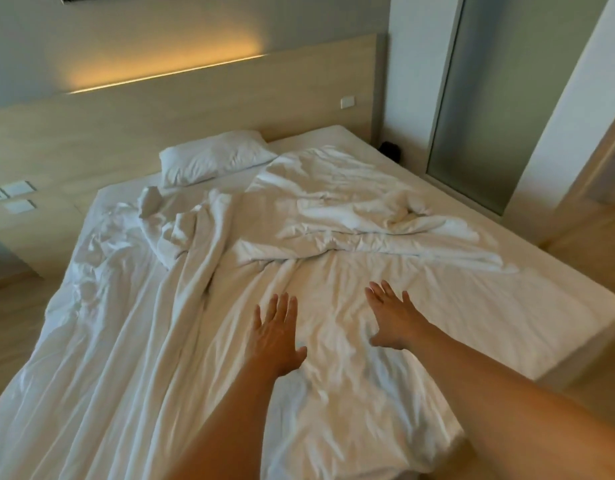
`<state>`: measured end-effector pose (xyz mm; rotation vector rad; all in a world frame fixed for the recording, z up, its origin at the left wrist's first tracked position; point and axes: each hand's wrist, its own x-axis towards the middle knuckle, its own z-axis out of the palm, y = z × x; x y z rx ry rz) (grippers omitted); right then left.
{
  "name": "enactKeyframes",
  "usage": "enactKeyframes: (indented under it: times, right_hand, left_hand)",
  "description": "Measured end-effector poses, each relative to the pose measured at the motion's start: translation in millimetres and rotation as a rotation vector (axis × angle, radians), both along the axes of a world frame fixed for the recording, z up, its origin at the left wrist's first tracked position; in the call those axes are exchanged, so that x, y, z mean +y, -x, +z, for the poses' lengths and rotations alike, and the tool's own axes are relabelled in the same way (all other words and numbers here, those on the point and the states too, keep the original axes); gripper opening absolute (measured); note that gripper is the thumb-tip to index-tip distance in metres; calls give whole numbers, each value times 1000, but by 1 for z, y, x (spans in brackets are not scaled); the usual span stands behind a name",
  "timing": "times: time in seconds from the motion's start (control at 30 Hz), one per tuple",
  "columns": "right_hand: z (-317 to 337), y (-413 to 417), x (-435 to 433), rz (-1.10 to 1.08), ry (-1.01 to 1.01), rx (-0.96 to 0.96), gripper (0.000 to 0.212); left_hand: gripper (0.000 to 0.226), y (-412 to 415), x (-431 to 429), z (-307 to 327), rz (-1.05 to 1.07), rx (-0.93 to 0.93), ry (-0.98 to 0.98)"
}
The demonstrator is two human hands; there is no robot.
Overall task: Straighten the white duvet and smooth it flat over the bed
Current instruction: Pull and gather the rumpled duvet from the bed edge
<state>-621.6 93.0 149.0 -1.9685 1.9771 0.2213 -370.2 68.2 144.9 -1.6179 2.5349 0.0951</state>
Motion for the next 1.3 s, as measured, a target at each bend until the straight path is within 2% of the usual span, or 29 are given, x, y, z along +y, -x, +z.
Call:
enactKeyframes:
  times: [0.4,0.6,0.83,1.1,1.23,1.3]
  right_hand:
    - [4,165,-69,-176,-14,40,107]
    - [-52,265,-122,-144,-37,15,106]
    - [-154,383,-193,-70,-119,18,98]
    - [-239,406,-255,100,0,48,91]
    - [-266,410,-279,79,50,35,95]
    - [-276,415,-295,55,114,46,88]
  left_hand:
    - [102,162,-125,-9,-130,18,10]
    - [101,260,-165,-51,-135,-52,-9]
    - [98,369,-198,-139,-40,-95,-165]
    - [96,433,-243,-206,-16,-113,-203]
    - [94,452,-265,-238,-7,-107,-162]
    - [91,460,-275,-254,4,-94,-120]
